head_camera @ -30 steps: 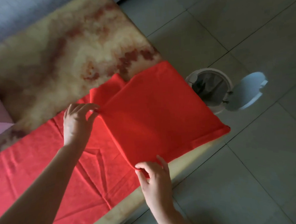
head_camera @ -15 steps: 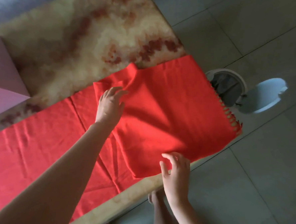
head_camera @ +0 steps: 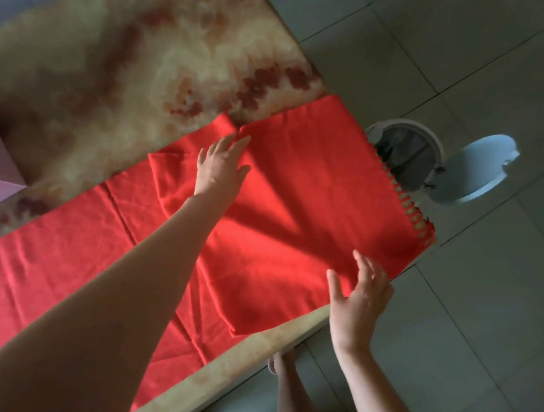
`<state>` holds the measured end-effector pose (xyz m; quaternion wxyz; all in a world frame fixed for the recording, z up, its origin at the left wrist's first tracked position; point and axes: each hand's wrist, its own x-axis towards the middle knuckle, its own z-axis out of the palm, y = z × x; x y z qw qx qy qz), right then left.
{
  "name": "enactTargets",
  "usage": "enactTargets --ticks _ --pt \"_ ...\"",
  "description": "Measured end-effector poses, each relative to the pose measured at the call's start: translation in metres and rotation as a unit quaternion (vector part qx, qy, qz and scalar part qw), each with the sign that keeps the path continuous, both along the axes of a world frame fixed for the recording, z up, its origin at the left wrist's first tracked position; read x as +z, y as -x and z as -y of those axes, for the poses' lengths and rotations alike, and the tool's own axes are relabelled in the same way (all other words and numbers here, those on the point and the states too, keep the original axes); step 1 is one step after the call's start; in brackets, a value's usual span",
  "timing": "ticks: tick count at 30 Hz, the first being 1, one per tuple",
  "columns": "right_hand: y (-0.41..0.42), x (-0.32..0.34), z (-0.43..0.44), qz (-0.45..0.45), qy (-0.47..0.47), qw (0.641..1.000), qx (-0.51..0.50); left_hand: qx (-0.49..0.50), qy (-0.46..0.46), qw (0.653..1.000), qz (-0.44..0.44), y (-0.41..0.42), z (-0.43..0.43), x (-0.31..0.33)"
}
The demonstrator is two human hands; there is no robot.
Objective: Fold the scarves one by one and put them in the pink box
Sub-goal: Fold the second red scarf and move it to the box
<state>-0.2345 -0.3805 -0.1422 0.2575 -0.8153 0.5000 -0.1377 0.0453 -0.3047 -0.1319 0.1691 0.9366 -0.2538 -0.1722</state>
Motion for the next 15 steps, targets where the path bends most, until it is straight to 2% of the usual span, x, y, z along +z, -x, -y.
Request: enactTargets --ticks 4,7,11,15 --pt "-0.002 -0.012 0.038 -0.012 -0.022 0.995 -0.093 0.015 0.041 0.999 -0.014 -0.014 0.023 0.008" --pt "-0.001 -0.013 0.051 -0.037 0.001 0.996 -0.081 0.076 0.072 0.994 -0.012 -0.01 0.035 0.008" --pt "-0.003 -0.013 0.052 -0.015 0.05 0.996 -0.067 0.155 0.12 0.98 -0.033 -0.006 0.037 0.004" --pt "-0.006 -0.012 0.05 -0.011 0.048 0.995 -0.083 0.208 0.134 0.968 -0.038 -0.007 0.03 0.011"
